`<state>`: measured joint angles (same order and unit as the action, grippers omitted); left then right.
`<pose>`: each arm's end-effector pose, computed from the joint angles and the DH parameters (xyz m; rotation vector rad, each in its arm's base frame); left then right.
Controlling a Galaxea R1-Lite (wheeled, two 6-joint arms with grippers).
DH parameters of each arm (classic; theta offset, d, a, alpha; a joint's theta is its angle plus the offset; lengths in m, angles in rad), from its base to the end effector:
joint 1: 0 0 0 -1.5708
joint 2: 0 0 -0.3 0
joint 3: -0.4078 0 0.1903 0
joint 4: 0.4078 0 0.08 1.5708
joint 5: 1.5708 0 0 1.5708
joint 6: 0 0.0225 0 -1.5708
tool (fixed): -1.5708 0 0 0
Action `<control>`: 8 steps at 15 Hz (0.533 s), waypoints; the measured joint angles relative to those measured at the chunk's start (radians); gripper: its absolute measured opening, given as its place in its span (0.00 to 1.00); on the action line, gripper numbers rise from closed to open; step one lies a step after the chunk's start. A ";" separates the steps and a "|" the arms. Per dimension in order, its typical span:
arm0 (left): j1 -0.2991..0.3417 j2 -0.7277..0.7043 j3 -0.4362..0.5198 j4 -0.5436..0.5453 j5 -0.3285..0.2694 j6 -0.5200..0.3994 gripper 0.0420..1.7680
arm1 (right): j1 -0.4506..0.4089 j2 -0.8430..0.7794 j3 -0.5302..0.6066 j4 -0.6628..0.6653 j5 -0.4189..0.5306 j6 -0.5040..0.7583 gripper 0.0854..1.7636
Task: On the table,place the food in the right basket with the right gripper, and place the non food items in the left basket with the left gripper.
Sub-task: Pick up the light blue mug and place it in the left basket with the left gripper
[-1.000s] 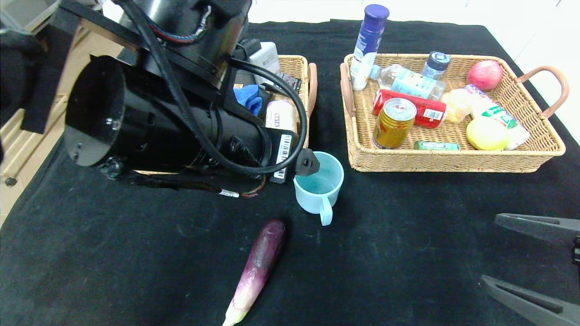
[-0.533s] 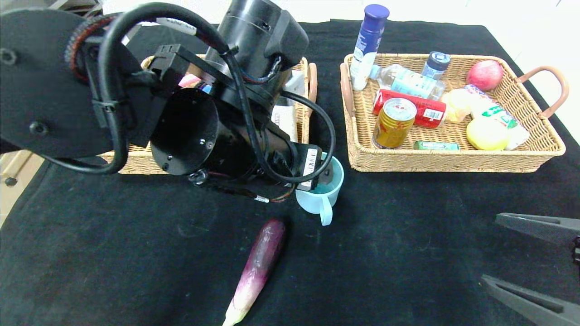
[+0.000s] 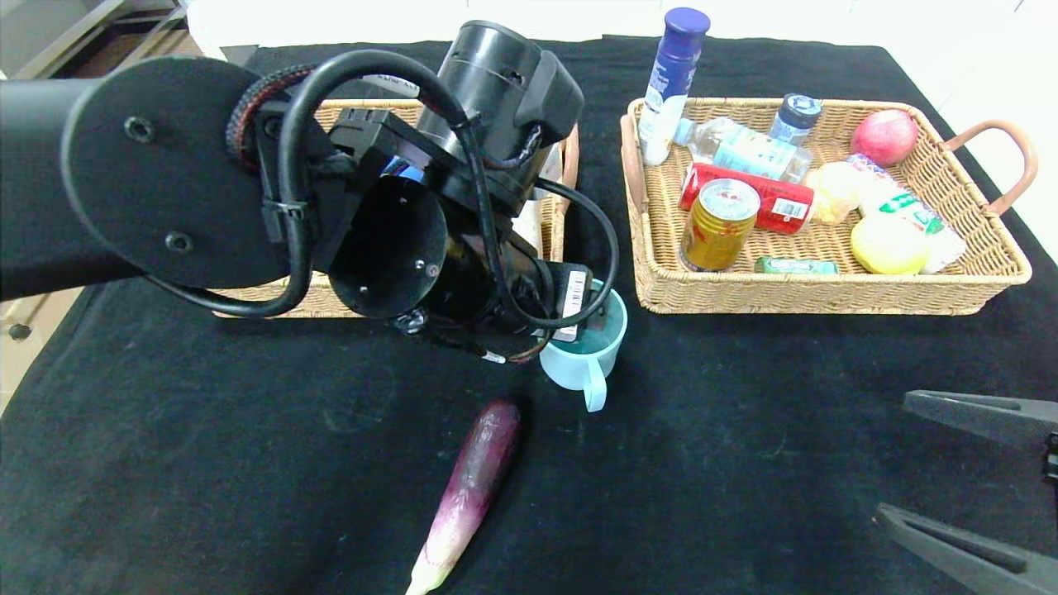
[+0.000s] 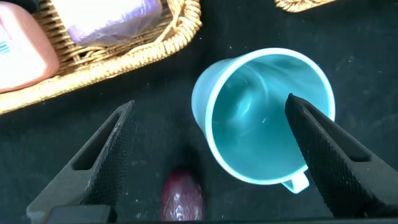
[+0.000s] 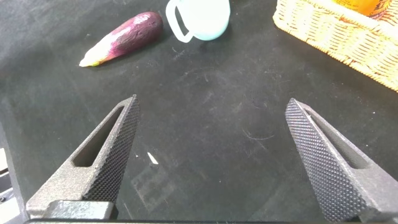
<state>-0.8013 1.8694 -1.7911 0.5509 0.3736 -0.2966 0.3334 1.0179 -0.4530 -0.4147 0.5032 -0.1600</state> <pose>0.2494 -0.2456 0.2889 0.0659 0.5799 -0.3292 0.1183 0.0525 0.2106 -0.1371 0.0870 0.8453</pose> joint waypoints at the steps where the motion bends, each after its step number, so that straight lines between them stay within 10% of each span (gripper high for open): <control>1: 0.000 0.004 -0.002 0.000 0.000 -0.001 0.97 | 0.000 0.000 0.002 0.000 0.000 0.000 0.97; 8: 0.001 0.039 -0.012 -0.003 -0.004 -0.002 0.97 | 0.002 0.001 0.004 0.000 0.000 0.000 0.97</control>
<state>-0.8004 1.9079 -1.8034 0.5483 0.3694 -0.2987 0.3351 1.0187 -0.4494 -0.4147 0.5032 -0.1596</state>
